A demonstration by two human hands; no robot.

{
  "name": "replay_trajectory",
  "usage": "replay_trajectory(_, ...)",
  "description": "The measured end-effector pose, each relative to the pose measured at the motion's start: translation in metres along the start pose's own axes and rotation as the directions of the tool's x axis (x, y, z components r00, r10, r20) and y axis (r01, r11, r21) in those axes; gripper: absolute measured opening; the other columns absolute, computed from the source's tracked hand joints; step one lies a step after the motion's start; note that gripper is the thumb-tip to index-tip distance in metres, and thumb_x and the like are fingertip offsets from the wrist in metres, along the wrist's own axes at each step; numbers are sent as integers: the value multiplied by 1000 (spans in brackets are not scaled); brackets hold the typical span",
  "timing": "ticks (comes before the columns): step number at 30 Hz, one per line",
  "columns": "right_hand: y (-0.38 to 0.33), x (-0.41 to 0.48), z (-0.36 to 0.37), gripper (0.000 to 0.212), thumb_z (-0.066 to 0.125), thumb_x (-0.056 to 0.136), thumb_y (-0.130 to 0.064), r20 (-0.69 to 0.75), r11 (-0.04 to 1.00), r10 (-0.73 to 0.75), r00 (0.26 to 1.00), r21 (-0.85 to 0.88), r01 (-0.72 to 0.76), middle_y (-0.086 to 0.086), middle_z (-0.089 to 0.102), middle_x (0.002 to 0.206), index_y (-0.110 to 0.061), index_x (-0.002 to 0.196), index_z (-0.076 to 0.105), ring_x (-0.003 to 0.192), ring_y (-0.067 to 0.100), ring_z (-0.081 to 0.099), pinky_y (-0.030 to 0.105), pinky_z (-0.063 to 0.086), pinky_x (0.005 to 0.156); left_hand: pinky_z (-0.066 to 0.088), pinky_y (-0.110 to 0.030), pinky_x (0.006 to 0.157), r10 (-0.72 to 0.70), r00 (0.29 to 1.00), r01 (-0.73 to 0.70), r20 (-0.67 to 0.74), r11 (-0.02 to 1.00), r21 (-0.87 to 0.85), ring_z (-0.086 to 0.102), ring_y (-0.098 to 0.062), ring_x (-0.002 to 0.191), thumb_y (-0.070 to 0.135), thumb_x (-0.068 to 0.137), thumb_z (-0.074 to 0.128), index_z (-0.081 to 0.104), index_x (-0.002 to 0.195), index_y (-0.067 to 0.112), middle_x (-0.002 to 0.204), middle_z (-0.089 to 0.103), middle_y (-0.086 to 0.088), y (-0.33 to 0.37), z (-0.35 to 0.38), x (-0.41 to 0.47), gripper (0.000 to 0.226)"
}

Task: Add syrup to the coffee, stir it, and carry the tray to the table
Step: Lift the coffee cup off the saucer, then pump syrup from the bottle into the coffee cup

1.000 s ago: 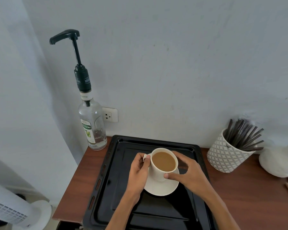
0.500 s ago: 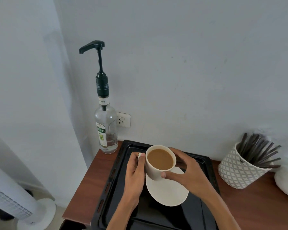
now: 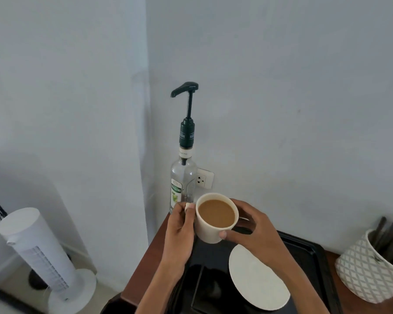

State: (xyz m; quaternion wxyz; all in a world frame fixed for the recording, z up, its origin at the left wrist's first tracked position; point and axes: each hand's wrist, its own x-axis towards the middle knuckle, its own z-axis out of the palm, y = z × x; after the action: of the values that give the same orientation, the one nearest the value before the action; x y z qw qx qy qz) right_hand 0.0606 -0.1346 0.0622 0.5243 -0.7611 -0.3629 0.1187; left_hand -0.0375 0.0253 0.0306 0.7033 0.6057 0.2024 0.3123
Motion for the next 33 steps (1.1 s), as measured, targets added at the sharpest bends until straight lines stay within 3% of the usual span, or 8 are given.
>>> replay_trajectory(6, -23, 24, 24, 57, 92, 71, -38, 6, 999, -44, 999, -5, 44, -23, 72, 120, -46, 121, 66, 116, 2, 66, 22, 54, 93, 48, -12, 60, 46, 996, -46, -79, 999, 11, 62, 2, 69, 30, 104, 47, 62, 94, 9, 75, 68, 10, 23, -25, 12, 28)
replay_trajectory(11, -44, 41, 38, 60, 87, 70, -43, 31, 997, -81, 996, 13, 81, -23, 72, 118, -39, 125, 65, 113, 4, 67, 15, 55, 89, 44, -12, 53, 77, 991, -72, -113, 996, 43, 55, 4, 59, 34, 103, 47, 62, 89, 14, 67, 62, 17, 42, -45, 23, 28)
replay_trajectory(19, -77, 66, 48, 59, 86, 73, -45, 57, 991, -136, 989, 14, 135, -24, 71, 121, -37, 127, 64, 115, 3, 66, 23, 54, 94, 43, -12, 52, 118, 984, -114, -135, 993, 41, 54, 5, 58, 31, 104, 45, 61, 91, 8, 63, 60, 18, 71, -63, 45, 31)
replay_trajectory(23, -89, 80, 42, 69, 91, 70, -47, 118, 993, -114, 987, -20, 117, -20, 71, 124, -39, 132, 61, 116, 4, 66, 24, 54, 94, 40, -12, 50, 126, 983, -126, -132, 992, 4, 49, 3, 54, 28, 104, 46, 58, 93, -1, 60, 55, 17, 86, -67, 57, 33)
replay_trajectory(25, -98, 86, 27, 82, 91, 61, -59, 170, 992, -79, 982, -84, 94, -20, 71, 122, -43, 134, 58, 115, 3, 66, 22, 53, 93, 38, -12, 50, 134, 983, -135, -124, 991, 4, 46, 3, 52, 28, 104, 45, 57, 91, 0, 58, 52, 18, 93, -68, 63, 33)
replay_trajectory(28, -125, 100, -7, 78, 86, 58, -61, 20, 994, -63, 998, -85, 64, -15, 74, 111, -41, 130, 63, 103, 7, 72, 30, 56, 94, 39, -12, 50, 141, 984, -141, -113, 990, 1, 46, 4, 52, 30, 104, 45, 56, 88, 5, 59, 52, 18, 101, -67, 70, 32)
replay_trajectory(31, -161, 125, -32, 39, 80, 83, -38, -190, 985, -163, 968, -87, 149, -9, 78, 99, -35, 120, 70, 93, 14, 75, 34, 57, 90, 40, -12, 50, 144, 984, -145, -104, 989, -4, 47, 5, 52, 30, 104, 45, 57, 87, 8, 60, 54, 20, 108, -68, 75, 30)
replay_trajectory(33, -184, 147, -36, 27, 71, 94, -30, -241, 964, -242, 940, -173, 204, -7, 77, 96, -31, 122, 71, 91, 14, 76, 32, 58, 86, 40, -12, 51, 151, 983, -152, -103, 988, -2, 47, 5, 53, 31, 104, 46, 57, 89, 6, 60, 54, 19, 110, -69, 79, 31)
